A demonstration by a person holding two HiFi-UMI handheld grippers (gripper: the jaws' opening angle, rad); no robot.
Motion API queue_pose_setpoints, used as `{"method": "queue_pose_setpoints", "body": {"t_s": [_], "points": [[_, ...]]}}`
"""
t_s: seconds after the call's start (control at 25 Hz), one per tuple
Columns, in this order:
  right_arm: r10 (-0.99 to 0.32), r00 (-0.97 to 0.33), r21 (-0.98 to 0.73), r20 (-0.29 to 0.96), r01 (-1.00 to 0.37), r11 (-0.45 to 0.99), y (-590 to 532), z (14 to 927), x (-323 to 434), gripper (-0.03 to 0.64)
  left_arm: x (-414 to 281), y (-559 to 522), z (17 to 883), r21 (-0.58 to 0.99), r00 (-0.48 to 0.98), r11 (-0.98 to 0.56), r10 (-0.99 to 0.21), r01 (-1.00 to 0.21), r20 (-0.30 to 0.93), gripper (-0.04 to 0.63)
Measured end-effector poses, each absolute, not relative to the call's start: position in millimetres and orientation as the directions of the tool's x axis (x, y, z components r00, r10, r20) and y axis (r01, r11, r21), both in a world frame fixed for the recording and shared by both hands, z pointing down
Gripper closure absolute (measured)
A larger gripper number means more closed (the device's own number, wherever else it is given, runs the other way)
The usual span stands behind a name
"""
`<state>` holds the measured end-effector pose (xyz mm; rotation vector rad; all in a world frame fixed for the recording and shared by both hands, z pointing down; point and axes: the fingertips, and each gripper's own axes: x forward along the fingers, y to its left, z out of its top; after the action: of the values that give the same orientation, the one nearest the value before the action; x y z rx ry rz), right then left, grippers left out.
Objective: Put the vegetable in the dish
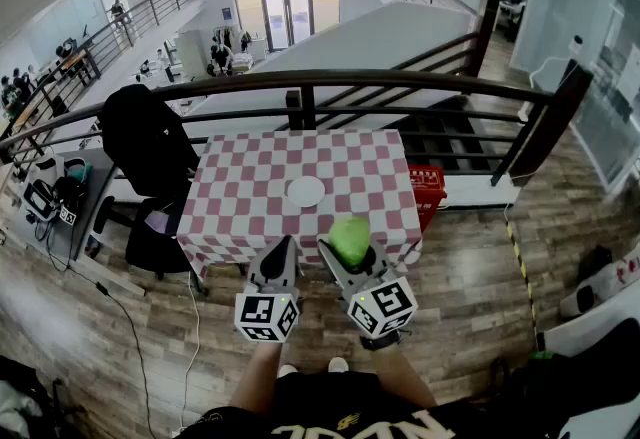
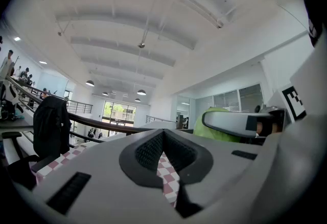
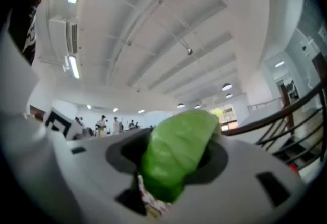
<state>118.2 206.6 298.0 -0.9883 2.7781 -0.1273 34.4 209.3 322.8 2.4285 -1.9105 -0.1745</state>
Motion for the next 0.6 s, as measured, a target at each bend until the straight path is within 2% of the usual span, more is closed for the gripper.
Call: {"method": "queue_pose_setpoints", "body": {"t_s": [0.6], "points": [[-0.639, -0.761, -0.188, -0.115, -0.615, 0.766, 174, 327, 143, 0.408, 54, 189, 359, 0.077, 0.235, -0.232, -0.972, -0.97, 0.028, 0.577]]}}
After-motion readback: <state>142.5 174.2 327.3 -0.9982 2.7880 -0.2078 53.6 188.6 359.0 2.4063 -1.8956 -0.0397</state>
